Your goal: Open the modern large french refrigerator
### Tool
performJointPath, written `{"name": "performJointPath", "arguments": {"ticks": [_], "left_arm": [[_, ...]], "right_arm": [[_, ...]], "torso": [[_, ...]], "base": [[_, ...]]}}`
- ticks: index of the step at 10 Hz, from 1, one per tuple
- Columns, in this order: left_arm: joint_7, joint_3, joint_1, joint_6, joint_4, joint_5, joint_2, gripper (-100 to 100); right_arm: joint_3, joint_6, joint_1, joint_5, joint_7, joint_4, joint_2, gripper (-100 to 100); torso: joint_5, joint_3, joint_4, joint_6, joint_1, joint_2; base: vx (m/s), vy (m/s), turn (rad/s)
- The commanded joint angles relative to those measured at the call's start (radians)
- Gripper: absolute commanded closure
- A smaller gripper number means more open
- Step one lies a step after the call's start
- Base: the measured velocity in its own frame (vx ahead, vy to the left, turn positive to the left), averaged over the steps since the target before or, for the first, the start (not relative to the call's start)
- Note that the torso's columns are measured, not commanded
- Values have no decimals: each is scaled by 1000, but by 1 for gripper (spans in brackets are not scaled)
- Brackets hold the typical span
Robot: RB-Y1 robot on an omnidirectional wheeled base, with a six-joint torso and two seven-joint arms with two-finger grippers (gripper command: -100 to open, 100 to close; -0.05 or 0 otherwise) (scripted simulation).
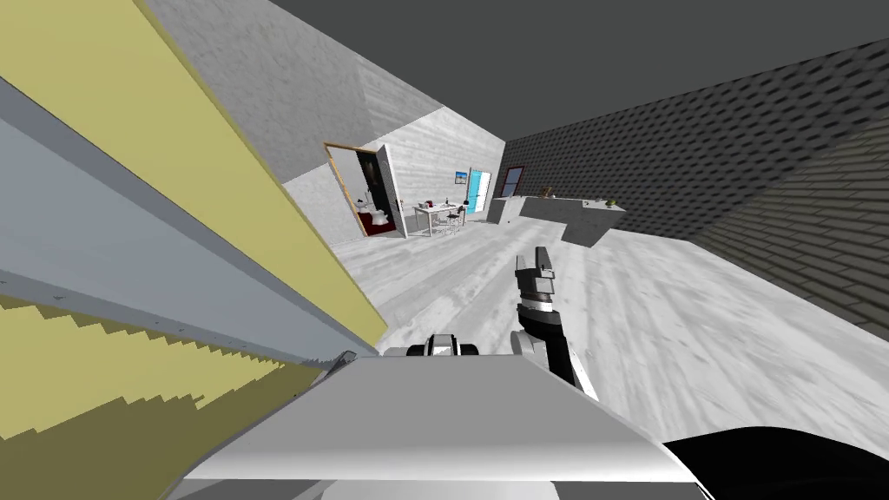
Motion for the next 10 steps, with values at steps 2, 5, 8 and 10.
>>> {"name": "performJointPath", "arguments": {"ticks": [2,5,8,10], "left_arm": [[-6,57,45,-44,22,102,-14,-100],[-15,100,90,-83,39,185,-28,-100],[-24,143,135,-123,55,272,-42,-100],[-33,186,180,-162,72,322,-55,-100]], "right_arm": [[0,0,0,0,0,0,0,0],[0,0,0,0,0,0,0,0],[0,0,0,0,0,0,0,0],[0,0,0,0,0,0,0,0]], "torso": [[0,0,0,1,-1,0],[0,0,0,1,-1,0],[0,-1,0,1,-2,0],[0,0,0,0,1,-1]], "base": [[-36,-51,-291],[-26,-49,-233],[-19,-57,-230],[-16,-49,-146]]}}
